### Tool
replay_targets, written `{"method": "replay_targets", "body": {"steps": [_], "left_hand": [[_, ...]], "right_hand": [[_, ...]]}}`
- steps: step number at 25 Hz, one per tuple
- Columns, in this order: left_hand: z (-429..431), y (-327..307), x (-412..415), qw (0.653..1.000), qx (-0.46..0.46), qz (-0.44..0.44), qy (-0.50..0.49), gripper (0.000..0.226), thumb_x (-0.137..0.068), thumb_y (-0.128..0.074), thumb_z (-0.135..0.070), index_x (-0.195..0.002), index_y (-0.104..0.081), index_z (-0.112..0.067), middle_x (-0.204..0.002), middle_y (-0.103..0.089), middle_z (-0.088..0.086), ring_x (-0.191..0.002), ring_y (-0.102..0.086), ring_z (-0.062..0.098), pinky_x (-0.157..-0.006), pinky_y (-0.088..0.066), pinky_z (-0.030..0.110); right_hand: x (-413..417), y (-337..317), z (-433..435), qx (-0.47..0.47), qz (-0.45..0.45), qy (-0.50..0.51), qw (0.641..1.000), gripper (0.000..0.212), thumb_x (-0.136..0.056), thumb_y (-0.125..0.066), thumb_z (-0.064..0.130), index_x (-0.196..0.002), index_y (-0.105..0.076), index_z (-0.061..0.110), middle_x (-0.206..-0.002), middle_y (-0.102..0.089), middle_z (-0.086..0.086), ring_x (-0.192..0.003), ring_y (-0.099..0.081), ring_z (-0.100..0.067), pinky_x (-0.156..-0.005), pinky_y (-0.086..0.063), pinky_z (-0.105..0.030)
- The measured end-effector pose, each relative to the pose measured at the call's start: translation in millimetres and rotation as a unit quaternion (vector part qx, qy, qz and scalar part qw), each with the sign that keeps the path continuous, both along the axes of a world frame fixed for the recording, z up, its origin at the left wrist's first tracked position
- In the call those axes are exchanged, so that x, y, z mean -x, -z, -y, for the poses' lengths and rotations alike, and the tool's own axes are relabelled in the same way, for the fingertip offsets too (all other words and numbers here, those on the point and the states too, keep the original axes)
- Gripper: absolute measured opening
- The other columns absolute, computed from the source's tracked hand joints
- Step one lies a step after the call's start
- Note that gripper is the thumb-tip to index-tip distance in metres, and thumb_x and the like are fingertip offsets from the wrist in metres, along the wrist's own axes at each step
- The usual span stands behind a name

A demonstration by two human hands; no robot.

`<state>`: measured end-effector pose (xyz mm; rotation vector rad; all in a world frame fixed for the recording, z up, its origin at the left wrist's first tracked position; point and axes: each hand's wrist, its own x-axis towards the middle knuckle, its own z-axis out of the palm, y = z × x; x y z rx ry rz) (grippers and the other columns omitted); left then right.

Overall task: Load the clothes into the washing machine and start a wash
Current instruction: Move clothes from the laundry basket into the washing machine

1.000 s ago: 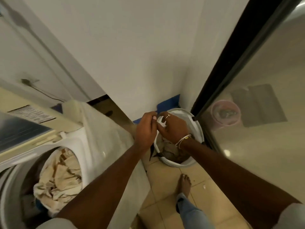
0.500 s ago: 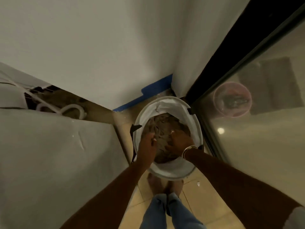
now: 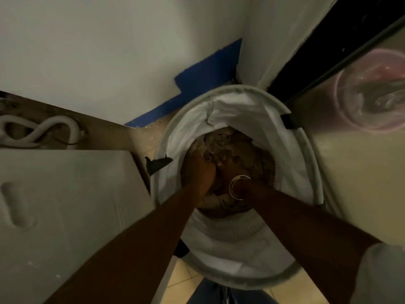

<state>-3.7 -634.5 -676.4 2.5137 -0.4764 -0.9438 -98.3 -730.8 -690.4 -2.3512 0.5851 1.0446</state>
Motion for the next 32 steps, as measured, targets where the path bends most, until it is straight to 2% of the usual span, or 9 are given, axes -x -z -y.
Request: {"method": "replay_targets", "body": {"steps": [3, 7, 10, 12, 17, 20, 24, 27, 32], "left_hand": [[0, 27, -5, 0.997, -0.041, 0.004, 0.061, 0.077, -0.089, -0.014, -0.062, -0.150, -0.036, -0.022, -0.157, -0.034, 0.001, -0.144, -0.032, 0.015, -0.123, -0.020, 0.034], [-10, 5, -1, 0.999, 0.024, -0.034, -0.020, 0.058, -0.094, -0.053, -0.032, -0.145, -0.041, -0.008, -0.150, -0.043, 0.016, -0.139, -0.040, 0.030, -0.118, -0.031, 0.043], [-24, -28, -3, 0.991, -0.038, -0.102, 0.078, 0.078, -0.091, -0.065, -0.030, -0.152, -0.025, -0.004, -0.157, -0.029, 0.018, -0.145, -0.028, 0.033, -0.122, -0.018, 0.038], [-36, -49, -3, 0.974, -0.064, -0.107, 0.187, 0.109, -0.079, -0.069, -0.053, -0.156, -0.006, -0.009, -0.162, -0.012, 0.014, -0.150, -0.014, 0.031, -0.122, -0.009, 0.035], [-35, -98, 6, 0.951, -0.080, -0.098, 0.282, 0.156, -0.034, -0.067, -0.087, -0.149, 0.028, -0.037, -0.164, 0.015, 0.006, -0.151, 0.010, 0.030, -0.122, -0.003, 0.055], [-19, -143, 15, 0.968, 0.040, -0.109, 0.222, 0.151, -0.039, -0.081, -0.078, -0.153, 0.011, -0.043, -0.165, -0.004, -0.002, -0.153, -0.006, 0.023, -0.121, -0.014, 0.055], [-9, -216, 15, 0.959, 0.109, -0.147, 0.215, 0.090, -0.064, -0.071, -0.066, -0.142, -0.037, -0.034, -0.148, -0.043, -0.007, -0.139, -0.042, 0.015, -0.119, -0.029, 0.034], [-15, -236, 3, 0.971, 0.114, -0.117, 0.176, 0.101, -0.067, -0.055, -0.085, -0.143, -0.041, -0.020, -0.147, -0.044, -0.004, -0.136, -0.044, 0.013, -0.118, -0.031, 0.036], [-3, -345, -9, 0.979, 0.172, -0.067, 0.090, 0.076, -0.074, -0.079, -0.045, -0.137, -0.047, -0.016, -0.135, -0.054, -0.004, -0.121, -0.052, 0.003, -0.110, -0.038, 0.021]], "right_hand": [[0, 34, -15, -0.007, -0.062, 0.002, 0.998, 0.095, -0.084, -0.064, 0.048, -0.153, 0.000, 0.037, -0.157, 0.005, -0.028, -0.140, -0.009, -0.054, -0.110, -0.026, -0.064], [6, 36, -15, 0.015, 0.033, 0.013, 0.999, 0.043, -0.103, -0.034, 0.026, -0.144, -0.041, 0.015, -0.146, -0.041, -0.022, -0.128, -0.045, -0.041, -0.106, -0.036, -0.047], [15, 6, -6, 0.036, 0.069, 0.073, 0.994, 0.037, -0.103, -0.035, 0.023, -0.131, -0.054, 0.008, -0.133, -0.057, -0.017, -0.120, -0.055, -0.033, -0.103, -0.039, -0.038], [23, -30, 0, 0.042, 0.073, 0.110, 0.990, 0.038, -0.099, -0.043, 0.031, -0.131, -0.054, 0.013, -0.131, -0.058, -0.014, -0.119, -0.055, -0.032, -0.099, -0.042, -0.037], [27, -124, 16, -0.063, 0.128, 0.283, 0.948, 0.057, -0.065, -0.046, 0.037, -0.115, -0.070, 0.022, -0.121, -0.067, -0.009, -0.115, -0.059, -0.030, -0.101, -0.045, -0.034], [32, -151, 20, -0.157, 0.164, 0.402, 0.887, 0.062, -0.056, -0.047, 0.041, -0.110, -0.073, 0.022, -0.119, -0.068, -0.004, -0.114, -0.061, -0.024, -0.106, -0.044, -0.040], [26, -221, 23, -0.241, 0.270, 0.406, 0.839, 0.039, -0.064, -0.050, 0.010, -0.093, -0.076, 0.007, -0.097, -0.073, -0.012, -0.096, -0.068, -0.028, -0.091, -0.054, -0.049], [17, -287, 19, -0.247, 0.377, 0.407, 0.795, 0.023, -0.066, -0.053, 0.001, -0.079, -0.071, 0.007, -0.081, -0.070, -0.013, -0.083, -0.067, -0.032, -0.078, -0.055, -0.053], [33, -350, 12, -0.038, 0.524, 0.388, 0.758, 0.060, -0.080, -0.069, 0.031, -0.134, -0.048, 0.014, -0.132, -0.051, -0.001, -0.124, -0.049, -0.017, -0.103, -0.044, -0.040]]}}
